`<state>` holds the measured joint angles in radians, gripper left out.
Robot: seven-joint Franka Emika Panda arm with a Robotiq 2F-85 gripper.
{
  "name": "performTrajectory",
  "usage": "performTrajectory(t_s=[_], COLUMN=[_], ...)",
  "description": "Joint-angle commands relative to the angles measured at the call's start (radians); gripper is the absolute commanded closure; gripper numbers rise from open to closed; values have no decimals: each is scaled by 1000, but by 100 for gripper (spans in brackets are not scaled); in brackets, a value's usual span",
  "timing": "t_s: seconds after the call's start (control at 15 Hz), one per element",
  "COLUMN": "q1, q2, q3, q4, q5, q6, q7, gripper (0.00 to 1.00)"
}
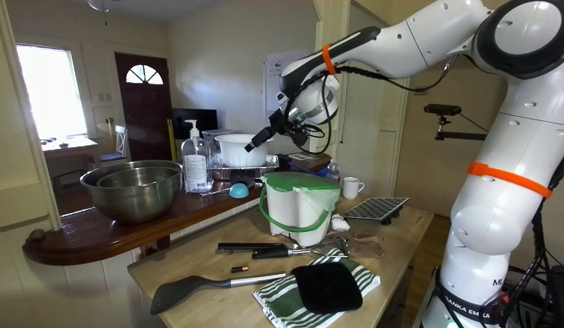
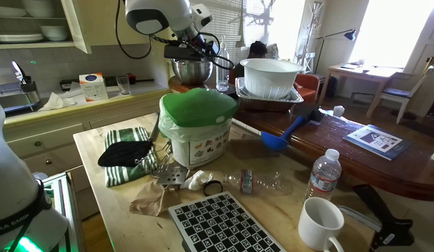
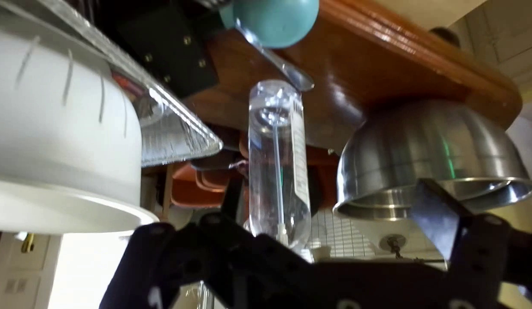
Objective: Move the bottle to the left
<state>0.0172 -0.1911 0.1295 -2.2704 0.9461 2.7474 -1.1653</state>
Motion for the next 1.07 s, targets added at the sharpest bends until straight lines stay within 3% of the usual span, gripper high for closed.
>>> performTrajectory(t_s=[0.0, 0.07, 0.13, 0.33, 1.0], q1=[-35, -29, 9, 11, 18], q2=[-151, -177, -107, -173, -171], q3=[-54, -94, -95, -134, -134], q4=[-57, -33, -29, -25, -32], q5=[-268, -289, -238, -283, -287], q6=[-278, -362, -236, -333, -335], q7=[262, 257, 201, 235, 241], gripper=[0, 0, 0, 0, 0])
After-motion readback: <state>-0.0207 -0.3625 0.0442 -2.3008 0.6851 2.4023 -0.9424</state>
